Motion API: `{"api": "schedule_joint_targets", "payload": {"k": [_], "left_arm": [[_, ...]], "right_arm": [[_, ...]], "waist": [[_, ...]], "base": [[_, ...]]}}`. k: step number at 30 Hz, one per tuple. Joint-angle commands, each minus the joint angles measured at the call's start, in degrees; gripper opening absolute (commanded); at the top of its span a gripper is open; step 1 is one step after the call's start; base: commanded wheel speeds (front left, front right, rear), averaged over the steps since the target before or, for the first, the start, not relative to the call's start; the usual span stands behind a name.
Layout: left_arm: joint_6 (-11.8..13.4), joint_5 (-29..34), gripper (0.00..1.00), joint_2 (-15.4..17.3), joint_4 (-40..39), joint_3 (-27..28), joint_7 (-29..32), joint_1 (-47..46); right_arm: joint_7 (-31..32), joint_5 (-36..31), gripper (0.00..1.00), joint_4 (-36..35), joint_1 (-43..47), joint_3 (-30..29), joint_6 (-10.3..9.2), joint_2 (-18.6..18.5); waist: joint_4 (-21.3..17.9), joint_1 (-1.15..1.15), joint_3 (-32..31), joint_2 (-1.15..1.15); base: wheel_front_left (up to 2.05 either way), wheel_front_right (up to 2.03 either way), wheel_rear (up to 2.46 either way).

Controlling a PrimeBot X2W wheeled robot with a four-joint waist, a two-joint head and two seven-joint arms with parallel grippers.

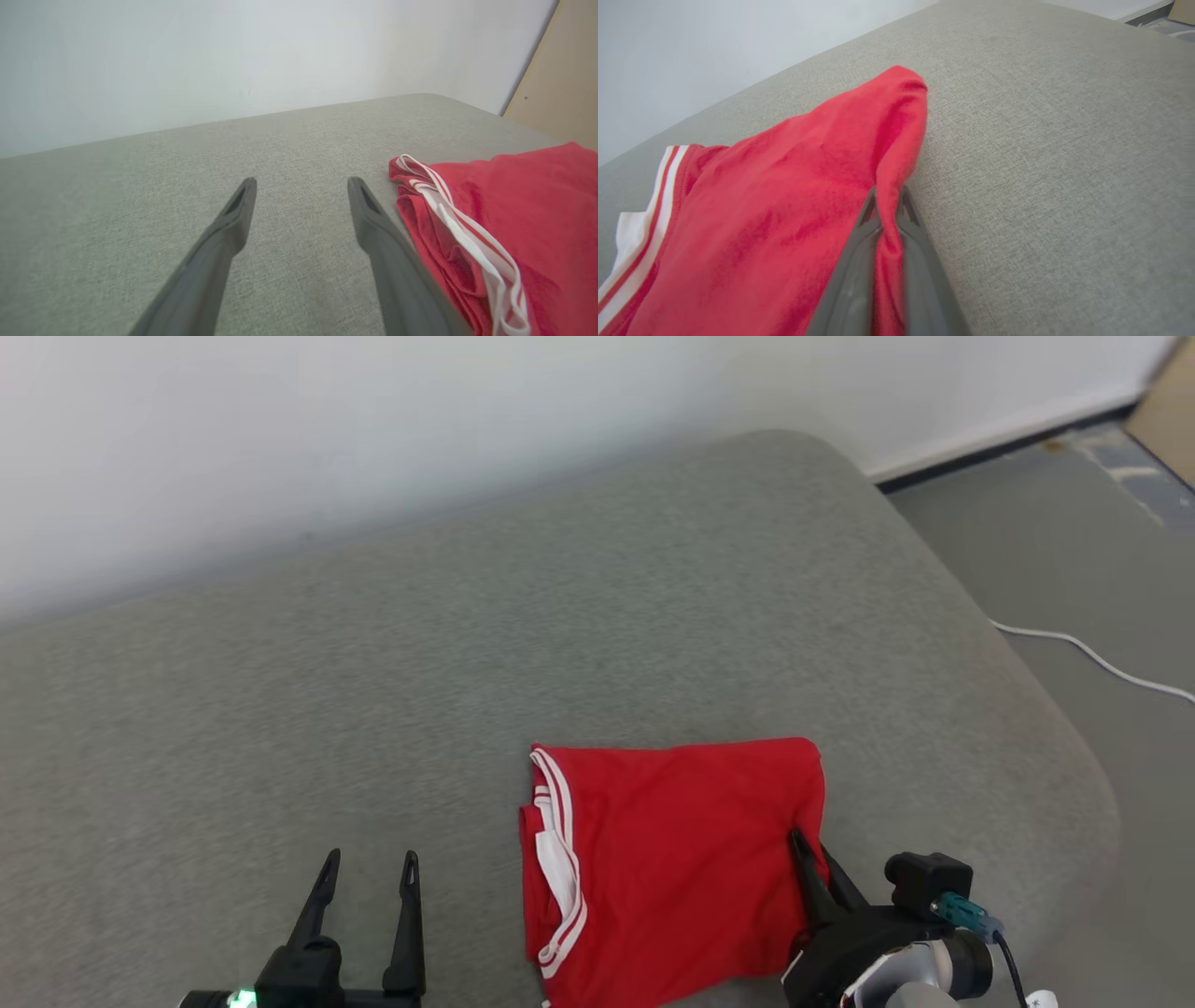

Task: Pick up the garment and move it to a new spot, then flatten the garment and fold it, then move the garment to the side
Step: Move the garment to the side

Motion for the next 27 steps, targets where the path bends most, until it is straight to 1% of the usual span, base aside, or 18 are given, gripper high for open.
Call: {"api": "schedule_joint_targets", "payload": {"k": [1, 5, 12, 15, 17, 19, 21, 24, 27], "left_arm": [[-0.25, 0.69, 1.0, 0.14, -0.03, 0.34, -0.17, -0.58], [-1.19, 1.6, 1.0, 0.15, 0.47, -0.43, -0.17, -1.82], [-1.18, 3.19, 1.0, 0.23, -0.34, -0.6, -0.17, -2.3], [-1.23, 3.48, 1.0, 0.38, -0.46, -0.53, -0.17, -2.44], [-1.17, 4.45, 1.0, 0.81, -0.62, -0.85, -0.17, -2.78], [-0.06, 6.14, 1.0, 1.82, -1.23, -1.74, -0.17, -3.77], [0.57, 6.58, 1.0, 2.24, -1.57, -2.23, -0.17, -3.92], [1.14, 7.08, 1.0, 3.32, -2.36, -3.1, -0.17, -5.17], [1.69, 7.27, 1.0, 4.23, -2.98, -3.84, -0.17, -6.18]], "right_arm": [[-0.06, -0.06, 0.0, -0.5, -0.19, 0.25, -0.15, 0.25], [-0.06, 0.31, 0.0, -1.92, 0.16, -0.12, -0.15, 0.41], [-0.07, -0.11, 0.0, -4.28, -1.42, 0.54, -0.14, 0.49], [-0.07, -1.04, 0.0, -5.13, -2.35, 1.39, -0.14, 0.51], [-0.07, -2.11, 0.0, -5.45, -3.53, 3.18, -0.14, 0.33], [-0.07, -3.56, 0.0, -5.72, -6.71, 3.42, -0.14, -1.01], [-0.07, -4.71, 0.0, -5.12, -8.87, 3.11, -0.14, -1.63], [-0.06, -6.6, 0.0, -3.85, -13.19, 1.22, -0.14, -3.26], [-0.07, -8.66, 0.0, -0.94, -17.06, -2.01, -0.14, -4.89]], "waist": [[-6.53, 0.0, 2.33, 0.0], [-7.2, 0.0, 3.6, 0.0], [-7.15, 0.0, 5.52, 0.0], [-6.46, 0.0, 6.4, 0.0], [-5.59, 0.0, 7.32, 0.0], [-3.83, 0.0, 9.25, 0.0], [-2.61, 0.0, 10.37, 0.0], [-0.04, 0.0, 12.48, 0.0], [2.42, 0.0, 14.21, 0.0]], "base": [[0.0, 0.0, 0.0], [0.0, 0.0, 0.0], [0.0, 0.0, 0.0], [0.0, 0.0, 0.0], [0.0, 0.0, 0.0], [0.0, 0.0, 0.0], [0.0, 0.0, 0.0], [0.0, 0.0, 0.0], [0.0, 0.0, 0.0]]}}
